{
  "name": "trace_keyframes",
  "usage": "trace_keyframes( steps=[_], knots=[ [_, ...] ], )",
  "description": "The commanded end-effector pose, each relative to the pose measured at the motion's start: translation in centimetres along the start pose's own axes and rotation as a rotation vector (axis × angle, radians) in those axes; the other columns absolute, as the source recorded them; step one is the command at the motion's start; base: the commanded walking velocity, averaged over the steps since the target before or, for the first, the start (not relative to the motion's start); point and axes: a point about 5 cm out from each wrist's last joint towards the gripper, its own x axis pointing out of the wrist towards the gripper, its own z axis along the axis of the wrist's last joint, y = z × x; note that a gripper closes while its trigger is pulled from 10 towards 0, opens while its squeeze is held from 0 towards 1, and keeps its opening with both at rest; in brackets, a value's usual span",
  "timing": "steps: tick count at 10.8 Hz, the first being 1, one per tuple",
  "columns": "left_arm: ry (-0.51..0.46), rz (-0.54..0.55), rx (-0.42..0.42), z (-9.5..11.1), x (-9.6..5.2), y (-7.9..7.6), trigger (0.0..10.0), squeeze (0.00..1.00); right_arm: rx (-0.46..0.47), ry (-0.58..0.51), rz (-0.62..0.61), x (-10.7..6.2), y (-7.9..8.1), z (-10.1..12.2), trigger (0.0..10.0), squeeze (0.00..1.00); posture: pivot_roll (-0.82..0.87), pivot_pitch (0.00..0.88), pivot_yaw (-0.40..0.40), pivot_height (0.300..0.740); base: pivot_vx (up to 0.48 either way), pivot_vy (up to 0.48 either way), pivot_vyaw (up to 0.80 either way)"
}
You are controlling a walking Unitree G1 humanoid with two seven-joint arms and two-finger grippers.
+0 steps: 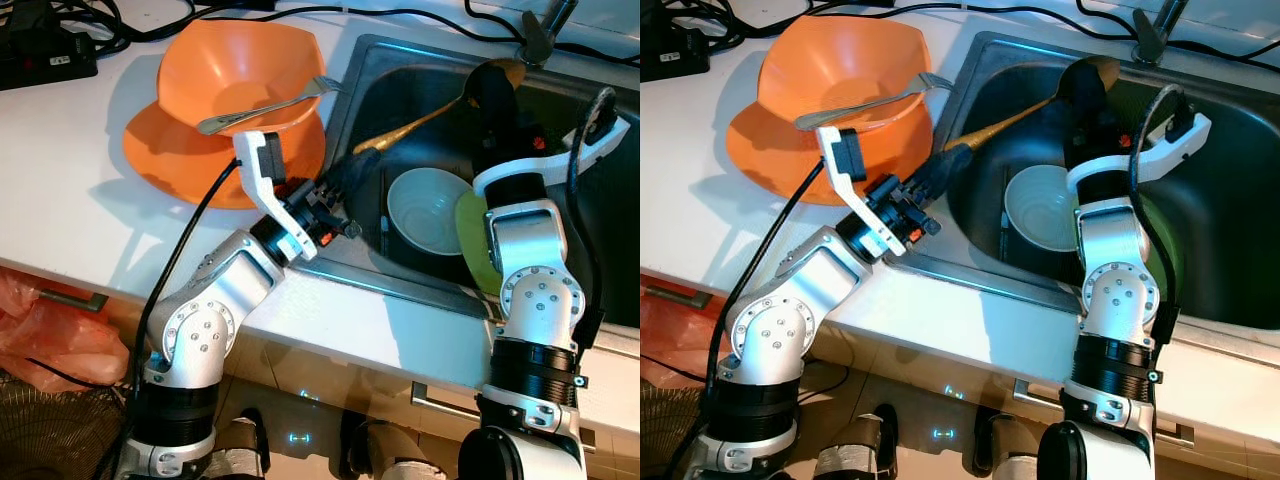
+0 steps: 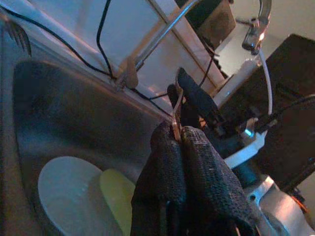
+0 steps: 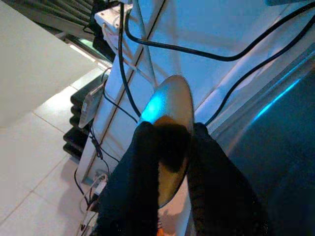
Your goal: Kitchen organization
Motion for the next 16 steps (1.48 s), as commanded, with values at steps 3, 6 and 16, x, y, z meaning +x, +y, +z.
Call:
trace_keyframes(
  steps=[3,6,16],
  knots=[
    [0.111,0.018,-0.012,-2.0,-0.2,0.1,10.0,1.00,0.010,-0.015,0.029,-0.2,0.5,0.3,0.0,0.00,0.12,0.259,-0.022,0.740,0.000,0.000,0.00],
    [0.150,0.033,0.017,-2.4,-0.4,0.3,10.0,1.00,0.023,-0.031,0.020,-0.1,0.4,0.5,0.0,0.00,0.12,0.257,-0.022,0.740,0.000,0.000,0.00],
    [0.242,0.051,0.382,-1.3,0.0,-0.4,10.0,0.00,-0.149,-0.087,-0.052,0.5,-0.6,2.7,10.0,0.00,0.13,0.256,-0.030,0.740,0.000,0.000,0.00]
  ],
)
